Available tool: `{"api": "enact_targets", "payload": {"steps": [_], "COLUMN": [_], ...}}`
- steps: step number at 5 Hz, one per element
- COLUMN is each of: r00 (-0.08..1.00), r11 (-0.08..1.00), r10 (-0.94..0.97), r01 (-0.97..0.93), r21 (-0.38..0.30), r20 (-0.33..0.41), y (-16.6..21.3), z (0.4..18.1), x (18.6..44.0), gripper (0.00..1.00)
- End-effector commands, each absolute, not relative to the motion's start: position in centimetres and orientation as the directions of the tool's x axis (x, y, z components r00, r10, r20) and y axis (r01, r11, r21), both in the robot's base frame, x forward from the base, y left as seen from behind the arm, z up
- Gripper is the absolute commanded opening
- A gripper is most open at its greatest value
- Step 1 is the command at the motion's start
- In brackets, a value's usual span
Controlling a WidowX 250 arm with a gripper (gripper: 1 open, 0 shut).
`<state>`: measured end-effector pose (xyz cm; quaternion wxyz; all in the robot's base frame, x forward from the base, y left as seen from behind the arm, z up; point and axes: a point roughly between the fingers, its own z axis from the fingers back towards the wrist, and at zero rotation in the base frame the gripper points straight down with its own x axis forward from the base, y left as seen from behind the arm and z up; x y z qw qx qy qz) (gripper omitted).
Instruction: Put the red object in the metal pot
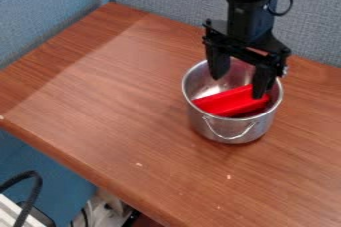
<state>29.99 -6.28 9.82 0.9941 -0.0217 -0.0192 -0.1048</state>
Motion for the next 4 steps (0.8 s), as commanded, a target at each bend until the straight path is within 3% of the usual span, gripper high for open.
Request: {"api": "enact_targets", "payload": {"steps": [1, 4], "r00": [0.965, 0.907], "r11": [0.969, 0.911], "r10": [-0.241, -0.410], "r01": [0.245, 0.412], "r21": [-0.025, -0.005], "r20": [0.099, 0.094], "y": [-7.6, -5.5], "z": [10.8, 7.5], "x": [31.2, 31.9], "gripper": [1.00, 1.00]}}
